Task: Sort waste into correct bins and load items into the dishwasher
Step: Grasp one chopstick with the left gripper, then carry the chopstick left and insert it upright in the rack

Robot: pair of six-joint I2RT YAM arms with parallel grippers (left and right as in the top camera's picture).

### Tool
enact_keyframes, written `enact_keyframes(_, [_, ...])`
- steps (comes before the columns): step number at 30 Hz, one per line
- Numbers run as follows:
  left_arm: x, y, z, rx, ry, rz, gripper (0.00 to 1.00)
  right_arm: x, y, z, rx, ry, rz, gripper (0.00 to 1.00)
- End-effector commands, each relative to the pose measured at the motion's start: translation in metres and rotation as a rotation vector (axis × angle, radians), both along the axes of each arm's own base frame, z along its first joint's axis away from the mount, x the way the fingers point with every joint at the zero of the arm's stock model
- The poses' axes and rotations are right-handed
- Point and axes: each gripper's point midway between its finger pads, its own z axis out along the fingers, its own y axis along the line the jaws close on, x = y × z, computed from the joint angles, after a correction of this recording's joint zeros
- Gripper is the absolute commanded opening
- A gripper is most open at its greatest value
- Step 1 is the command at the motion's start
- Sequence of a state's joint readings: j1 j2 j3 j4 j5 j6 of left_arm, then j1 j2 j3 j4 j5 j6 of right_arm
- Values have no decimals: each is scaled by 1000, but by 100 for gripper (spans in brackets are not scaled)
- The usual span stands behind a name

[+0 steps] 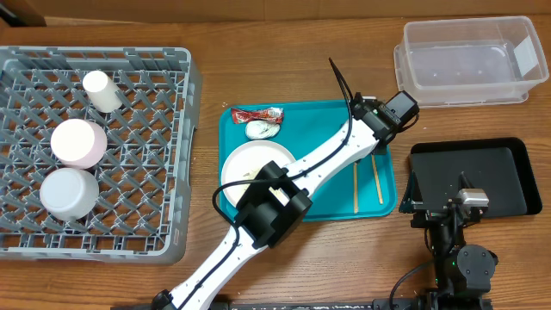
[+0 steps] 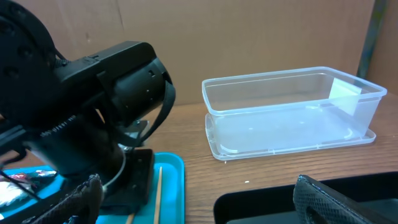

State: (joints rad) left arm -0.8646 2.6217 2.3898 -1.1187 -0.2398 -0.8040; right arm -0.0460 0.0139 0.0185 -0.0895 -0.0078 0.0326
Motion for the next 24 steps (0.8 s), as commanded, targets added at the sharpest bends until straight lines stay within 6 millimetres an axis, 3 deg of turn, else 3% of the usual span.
enact_keyframes(1, [5, 13, 35, -12, 29, -56, 4, 0, -2, -1, -4, -6, -12, 100])
enact_keyframes(5, [18, 42, 95, -7, -1, -95, 4, 0, -2, -1, -4, -6, -12, 100])
enact_keyframes(8, [27, 81, 147, 16, -28, -151, 4, 0, -2, -1, -4, -6, -12, 100])
enact_keyframes(9, [31, 114, 174, 46, -38, -181, 4, 0, -2, -1, -4, -6, -12, 100])
enact_keyframes(13, [41, 200, 209, 135, -33, -112, 4, 0, -2, -1, -4, -6, -12, 100])
enact_keyframes(16, [54, 263, 219, 197, -29, -40, 4, 0, -2, -1, -4, -6, -12, 99])
enact_keyframes(20, [79, 339, 217, 235, -22, 24, 4, 0, -2, -1, -4, -6, -12, 100])
enact_keyframes(24, [91, 389, 199, 146, 20, 86, 4, 0, -2, -1, -4, -6, -12, 100])
